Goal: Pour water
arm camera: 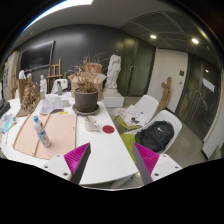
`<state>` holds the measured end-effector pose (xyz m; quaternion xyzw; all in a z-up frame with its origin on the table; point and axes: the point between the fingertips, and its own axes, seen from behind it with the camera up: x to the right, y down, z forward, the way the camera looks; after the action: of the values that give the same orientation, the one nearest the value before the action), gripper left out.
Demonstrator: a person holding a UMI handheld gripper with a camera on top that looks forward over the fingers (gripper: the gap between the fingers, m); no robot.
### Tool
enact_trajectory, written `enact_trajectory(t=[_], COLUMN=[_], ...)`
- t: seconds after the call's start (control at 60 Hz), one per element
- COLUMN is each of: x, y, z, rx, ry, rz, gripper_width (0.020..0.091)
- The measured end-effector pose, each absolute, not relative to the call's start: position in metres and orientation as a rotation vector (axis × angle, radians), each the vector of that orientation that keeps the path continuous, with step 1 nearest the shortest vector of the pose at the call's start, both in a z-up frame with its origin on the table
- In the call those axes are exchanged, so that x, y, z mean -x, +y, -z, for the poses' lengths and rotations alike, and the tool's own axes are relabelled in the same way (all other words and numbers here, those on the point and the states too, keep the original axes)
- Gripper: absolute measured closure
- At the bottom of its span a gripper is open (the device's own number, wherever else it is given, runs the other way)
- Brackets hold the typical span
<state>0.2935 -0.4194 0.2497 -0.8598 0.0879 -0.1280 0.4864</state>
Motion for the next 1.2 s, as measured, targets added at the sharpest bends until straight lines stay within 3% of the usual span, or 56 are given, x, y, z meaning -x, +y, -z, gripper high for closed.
enact_trajectory(t=[0.167, 0.517, 0.733, 1.017, 1.117, 1.2], x=[-0.254, -0.069, 0.015, 0.047, 0.046, 0.045], y=[-0.412, -0.357, -0.285, -0.185, -0.165, -0.157], z=[-0.235, -0.167, -0.123, -0.073, -0.065, -0.064], rx=[2.118, 2.096, 2.023, 1.932, 1.905, 1.887], ry=[0.153, 0.055, 0.033, 0.062, 0.056, 0.039], rz=[0.264, 0.079, 0.006, 0.024, 0.050, 0.071], gripper_width=[0.0246, 0.0247, 0.0244, 0.0249, 0.0329, 0.0556])
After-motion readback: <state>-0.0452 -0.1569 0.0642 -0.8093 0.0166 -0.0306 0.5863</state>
